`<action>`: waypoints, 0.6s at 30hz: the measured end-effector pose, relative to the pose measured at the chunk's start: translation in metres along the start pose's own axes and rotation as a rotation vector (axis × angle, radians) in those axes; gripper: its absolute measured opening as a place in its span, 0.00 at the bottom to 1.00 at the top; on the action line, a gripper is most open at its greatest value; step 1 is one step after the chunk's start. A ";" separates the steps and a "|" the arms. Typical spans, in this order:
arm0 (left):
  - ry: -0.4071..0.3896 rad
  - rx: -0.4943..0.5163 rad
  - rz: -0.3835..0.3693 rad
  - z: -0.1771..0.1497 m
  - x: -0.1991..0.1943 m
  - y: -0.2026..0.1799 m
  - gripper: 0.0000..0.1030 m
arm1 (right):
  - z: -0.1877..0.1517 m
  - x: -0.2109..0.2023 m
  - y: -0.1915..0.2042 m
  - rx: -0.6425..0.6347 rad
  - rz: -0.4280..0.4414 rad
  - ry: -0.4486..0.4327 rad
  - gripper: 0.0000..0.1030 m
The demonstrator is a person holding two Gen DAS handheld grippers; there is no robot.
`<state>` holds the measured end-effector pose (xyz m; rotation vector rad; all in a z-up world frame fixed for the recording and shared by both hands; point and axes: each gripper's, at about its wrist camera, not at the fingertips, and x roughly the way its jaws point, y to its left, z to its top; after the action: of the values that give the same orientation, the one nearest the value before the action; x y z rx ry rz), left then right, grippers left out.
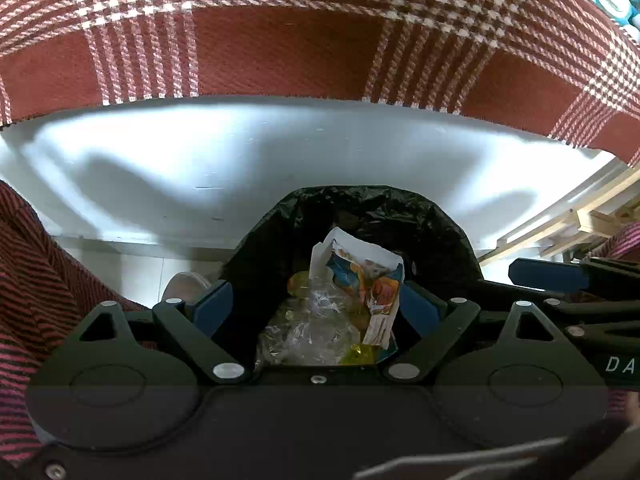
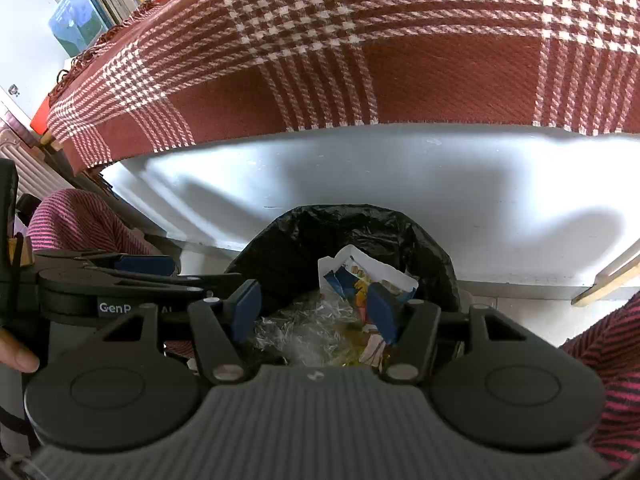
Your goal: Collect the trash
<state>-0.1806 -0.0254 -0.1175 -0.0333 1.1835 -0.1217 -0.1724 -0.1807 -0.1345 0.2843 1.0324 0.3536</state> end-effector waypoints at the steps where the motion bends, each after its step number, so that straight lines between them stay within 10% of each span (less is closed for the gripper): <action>1: 0.000 -0.001 -0.001 0.000 0.000 0.000 0.87 | -0.001 0.000 0.000 0.001 0.000 0.000 0.70; 18: 0.003 -0.005 -0.005 -0.001 0.002 0.000 0.88 | -0.003 0.001 0.000 0.012 0.001 0.005 0.71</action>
<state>-0.1810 -0.0255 -0.1194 -0.0406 1.1866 -0.1228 -0.1746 -0.1797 -0.1363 0.2942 1.0398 0.3493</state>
